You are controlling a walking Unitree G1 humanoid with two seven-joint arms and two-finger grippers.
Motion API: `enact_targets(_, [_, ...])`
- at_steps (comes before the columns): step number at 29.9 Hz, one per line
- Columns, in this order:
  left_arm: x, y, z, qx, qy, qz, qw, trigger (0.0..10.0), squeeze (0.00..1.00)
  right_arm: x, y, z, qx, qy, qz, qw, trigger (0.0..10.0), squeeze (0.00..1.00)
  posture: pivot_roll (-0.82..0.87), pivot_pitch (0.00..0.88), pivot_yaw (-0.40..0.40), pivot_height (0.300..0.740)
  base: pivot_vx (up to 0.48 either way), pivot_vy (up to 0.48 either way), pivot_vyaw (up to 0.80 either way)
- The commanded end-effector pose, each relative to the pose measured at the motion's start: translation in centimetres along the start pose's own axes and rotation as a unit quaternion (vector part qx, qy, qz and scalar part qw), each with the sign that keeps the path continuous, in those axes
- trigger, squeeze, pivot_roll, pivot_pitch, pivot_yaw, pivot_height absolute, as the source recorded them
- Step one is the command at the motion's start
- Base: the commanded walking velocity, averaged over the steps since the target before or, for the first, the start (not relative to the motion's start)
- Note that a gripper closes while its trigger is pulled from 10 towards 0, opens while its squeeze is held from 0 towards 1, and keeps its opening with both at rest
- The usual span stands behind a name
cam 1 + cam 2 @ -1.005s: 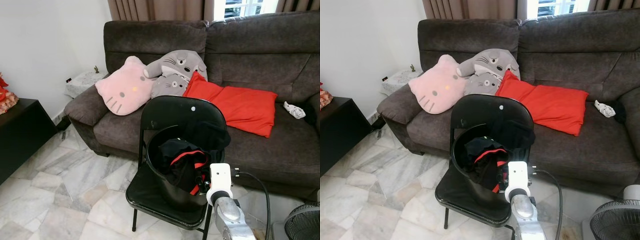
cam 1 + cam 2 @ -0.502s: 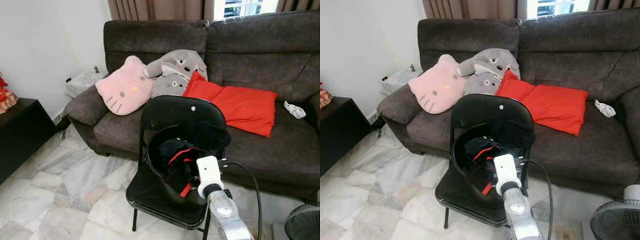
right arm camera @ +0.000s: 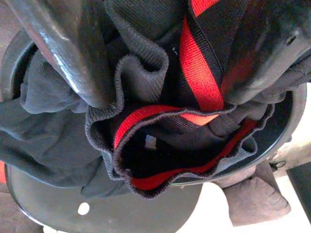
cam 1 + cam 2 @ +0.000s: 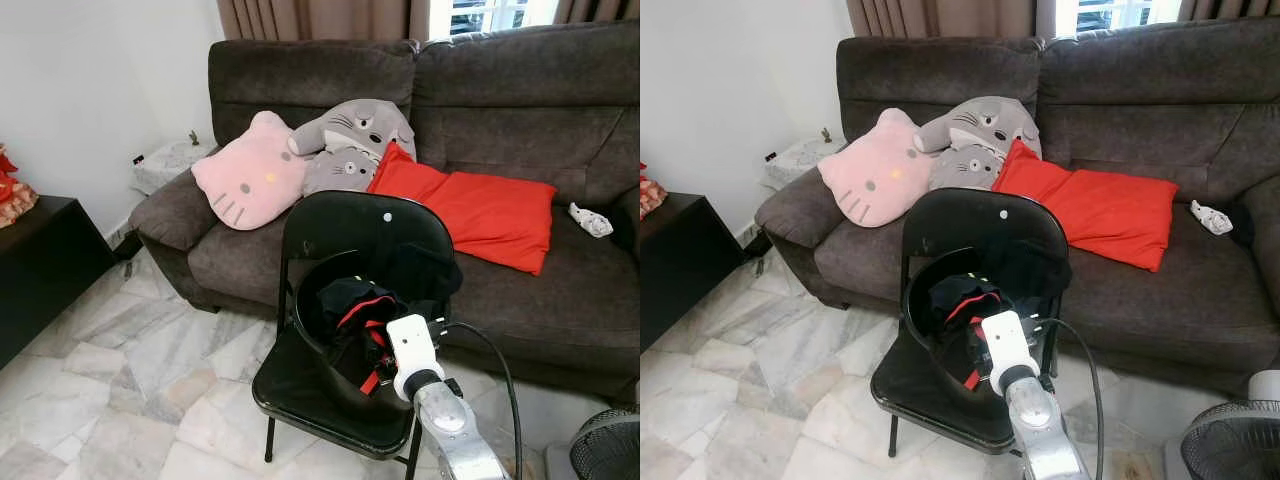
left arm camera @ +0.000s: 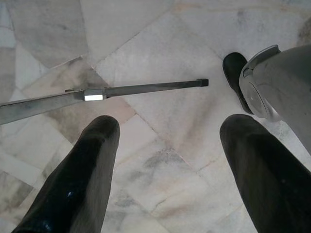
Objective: Hang hanger
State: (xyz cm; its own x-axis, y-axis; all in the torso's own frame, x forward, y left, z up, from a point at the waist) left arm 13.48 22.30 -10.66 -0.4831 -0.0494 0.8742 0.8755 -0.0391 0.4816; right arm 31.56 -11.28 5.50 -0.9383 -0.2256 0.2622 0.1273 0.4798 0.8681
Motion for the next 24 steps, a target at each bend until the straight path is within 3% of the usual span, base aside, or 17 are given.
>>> enact_targets(1, [0.1, -0.3, 0.8, -0.001, 0.008, 0.012, 1.0, 10.0, 0.0, 0.1, 0.5, 0.1, 0.002, -0.008, -0.004, 1.0, 10.0, 0.0, -0.09, 0.0, 0.172, 0.74, 0.0, 0.0, 0.0])
enact_targets(8, [0.1, -0.3, 0.8, -0.003, 0.007, 0.013, 1.0, 10.0, 0.0, 0.6, -0.5, -1.4, -0.046, -0.074, 0.025, 0.996, 10.0, 0.0, -0.09, 0.0, 0.177, 0.74, 0.0, 0.0, 0.0])
enact_targets(17, [0.1, -0.3, 0.9, -0.005, 0.008, 0.012, 1.0, 10.0, 0.0, 0.3, -1.0, -1.6, -0.087, -0.084, 0.049, 0.991, 10.0, 0.0, -0.09, 0.0, 0.181, 0.74, 0.0, 0.0, 0.0])
enact_targets(24, [0.1, -0.3, 0.9, -0.009, 0.008, 0.013, 1.0, 10.0, 0.0, -0.1, -0.7, -1.7, -0.101, -0.08, 0.037, 0.991, 10.0, 0.0, -0.09, 0.0, 0.182, 0.74, 0.0, 0.0, 0.0])
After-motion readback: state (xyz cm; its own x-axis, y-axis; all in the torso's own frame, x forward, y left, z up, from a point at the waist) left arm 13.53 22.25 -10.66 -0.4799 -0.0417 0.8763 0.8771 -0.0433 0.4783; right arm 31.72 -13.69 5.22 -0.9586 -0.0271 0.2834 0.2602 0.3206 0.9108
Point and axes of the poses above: a point about 5 cm out from each wrist's last joint towards the gripper, its own x axis pointing back from the gripper into the wrist, its own y axis along the axis of the wrist's last joint, z = x × y, the point moved 1 cm from there along -x, pointing out of the wrist towards the gripper, and after that the axes turned 13 degrees about x, right-handed, at the moved point
